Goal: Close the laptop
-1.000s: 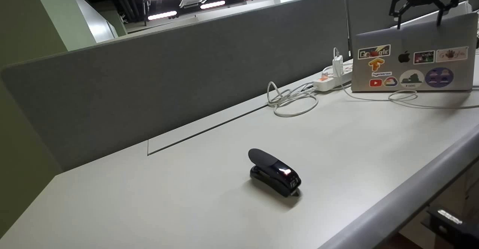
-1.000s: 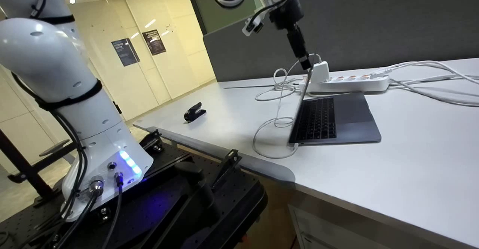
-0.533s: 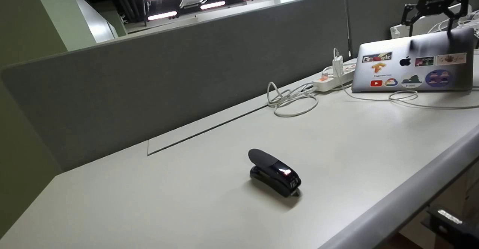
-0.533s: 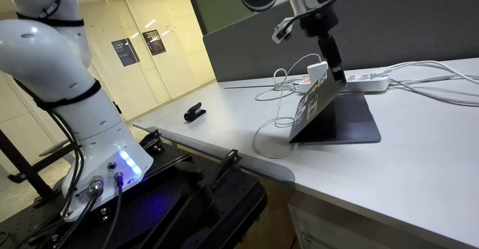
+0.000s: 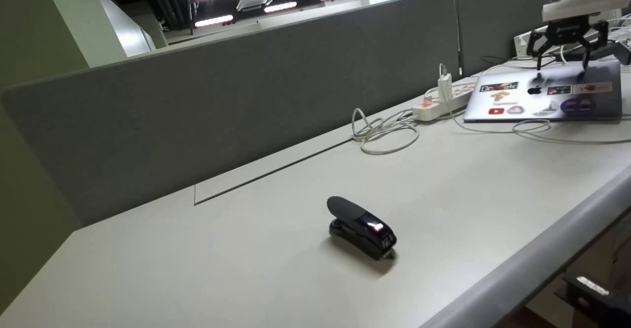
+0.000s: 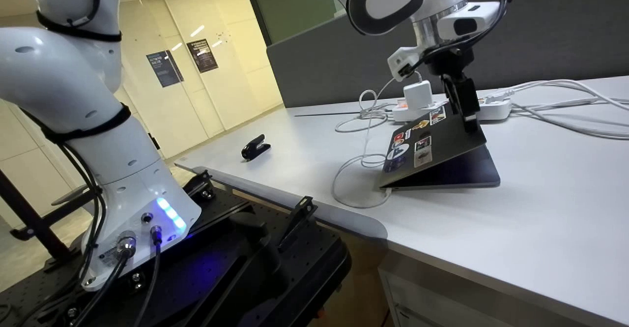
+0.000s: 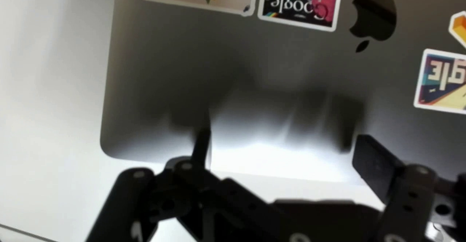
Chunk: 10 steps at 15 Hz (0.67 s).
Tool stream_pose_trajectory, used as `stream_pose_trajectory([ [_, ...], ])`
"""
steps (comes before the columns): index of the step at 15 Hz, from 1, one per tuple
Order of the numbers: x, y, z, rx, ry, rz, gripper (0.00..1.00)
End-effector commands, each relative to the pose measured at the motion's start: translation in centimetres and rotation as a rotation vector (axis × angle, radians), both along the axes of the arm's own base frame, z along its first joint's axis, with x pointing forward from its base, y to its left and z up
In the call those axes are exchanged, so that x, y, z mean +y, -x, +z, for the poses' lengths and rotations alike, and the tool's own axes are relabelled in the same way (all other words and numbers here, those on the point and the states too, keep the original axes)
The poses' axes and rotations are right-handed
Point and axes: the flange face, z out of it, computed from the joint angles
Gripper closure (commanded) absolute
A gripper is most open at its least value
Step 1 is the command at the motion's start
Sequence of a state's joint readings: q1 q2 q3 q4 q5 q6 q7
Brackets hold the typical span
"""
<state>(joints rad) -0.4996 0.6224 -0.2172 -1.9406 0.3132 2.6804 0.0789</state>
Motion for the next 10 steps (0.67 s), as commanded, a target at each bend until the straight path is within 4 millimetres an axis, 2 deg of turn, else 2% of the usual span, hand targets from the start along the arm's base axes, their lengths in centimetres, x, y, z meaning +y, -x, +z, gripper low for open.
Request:
stream_pose_trajectory([
  [1, -1.4, -1.4, -1.0, -0.009, -0.034, 0.018, 0.0],
  [9, -2.2, -2.5, -1.9, -0.031, -0.074, 0.076, 0.0],
  [10, -1.5, -2.0, -2.0, -0.019, -0.049, 0.068, 0.0],
])
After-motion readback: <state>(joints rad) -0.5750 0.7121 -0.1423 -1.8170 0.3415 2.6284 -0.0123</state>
